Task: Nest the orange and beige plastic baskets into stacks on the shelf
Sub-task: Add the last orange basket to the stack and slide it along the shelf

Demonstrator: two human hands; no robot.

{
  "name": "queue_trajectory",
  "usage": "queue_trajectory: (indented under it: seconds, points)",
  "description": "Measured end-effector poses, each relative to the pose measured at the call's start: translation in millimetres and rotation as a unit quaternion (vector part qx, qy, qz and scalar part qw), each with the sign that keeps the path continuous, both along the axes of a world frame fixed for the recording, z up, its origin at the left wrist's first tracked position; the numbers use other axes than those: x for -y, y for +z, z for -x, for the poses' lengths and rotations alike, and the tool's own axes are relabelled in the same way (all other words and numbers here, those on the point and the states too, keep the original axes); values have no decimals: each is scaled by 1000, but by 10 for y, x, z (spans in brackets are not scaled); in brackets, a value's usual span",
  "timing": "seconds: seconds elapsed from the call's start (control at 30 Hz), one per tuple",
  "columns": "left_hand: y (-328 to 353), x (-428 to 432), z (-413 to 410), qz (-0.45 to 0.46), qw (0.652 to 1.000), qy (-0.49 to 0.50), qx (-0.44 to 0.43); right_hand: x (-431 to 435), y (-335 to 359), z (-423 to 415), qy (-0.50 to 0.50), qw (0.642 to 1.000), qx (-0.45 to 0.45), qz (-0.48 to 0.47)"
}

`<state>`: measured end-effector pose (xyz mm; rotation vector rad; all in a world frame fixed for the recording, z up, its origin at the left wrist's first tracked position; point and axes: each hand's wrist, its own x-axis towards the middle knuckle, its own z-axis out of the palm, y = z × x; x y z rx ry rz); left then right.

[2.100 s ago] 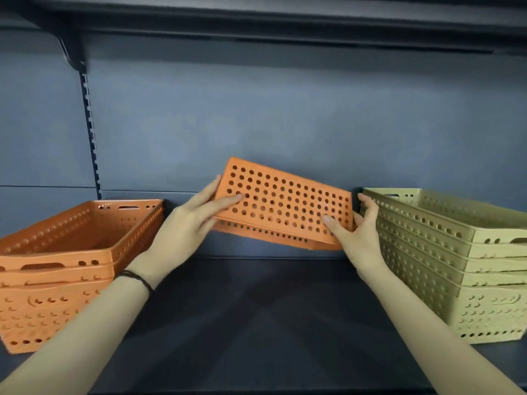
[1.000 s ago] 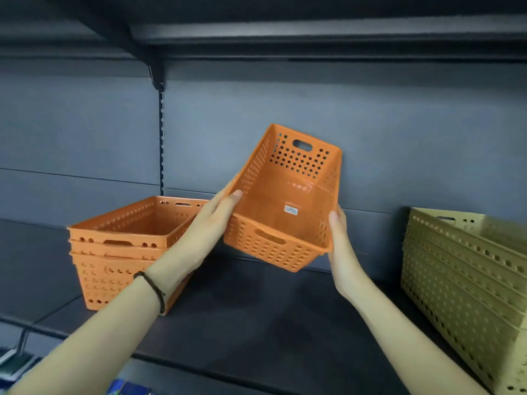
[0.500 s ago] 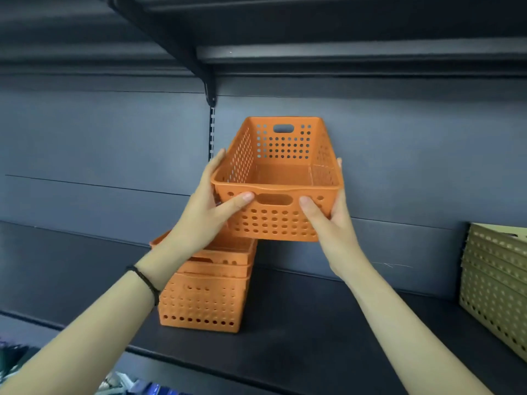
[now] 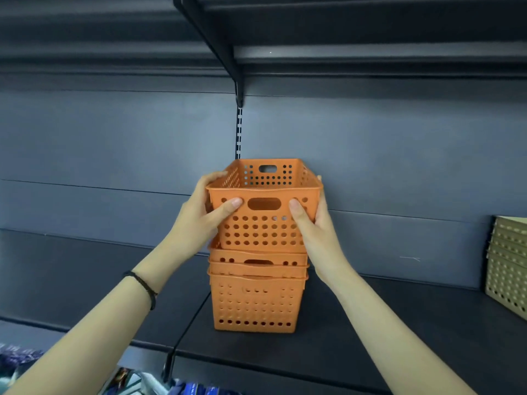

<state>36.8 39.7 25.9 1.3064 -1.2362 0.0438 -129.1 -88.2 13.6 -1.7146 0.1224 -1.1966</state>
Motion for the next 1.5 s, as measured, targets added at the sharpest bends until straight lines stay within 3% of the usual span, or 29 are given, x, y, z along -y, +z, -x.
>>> queue_trajectory:
  seconds: [0.27,0.67,0.83,1.03,1.13,1.23,1.33,1.43,1.5]
  points:
    - [-18,59,-231,-64,998,-6,4,64,-102,-127,-54,996,-67,20]
    - [-463,-75,-338,-143,989,-8,36,57,-603,-27,-77,992,-94,-47]
    - [-613,-107,-277,-135,990,-38,4,28,-692,-56,-82,991,-90,-47]
    - [-706,-74,-50,-111,981,-123,-104,-4,-818,-22,-133,982,-131,-36]
    - [-727,22,54,-120,976,-152,-104,101,-853,94,-136,983,-119,-42]
    - [-761,188,79,-106,988,-101,-52,271,-886,303,-150,981,-111,-59]
    - [-802,197,303,-164,982,-67,61,433,-905,534,-186,975,-82,-91]
    - [-868,298,520,-142,936,108,303,590,-891,765,-261,957,-37,-116]
    - [-842,483,670,-101,911,165,363,612,-874,908,-300,947,-27,-108]
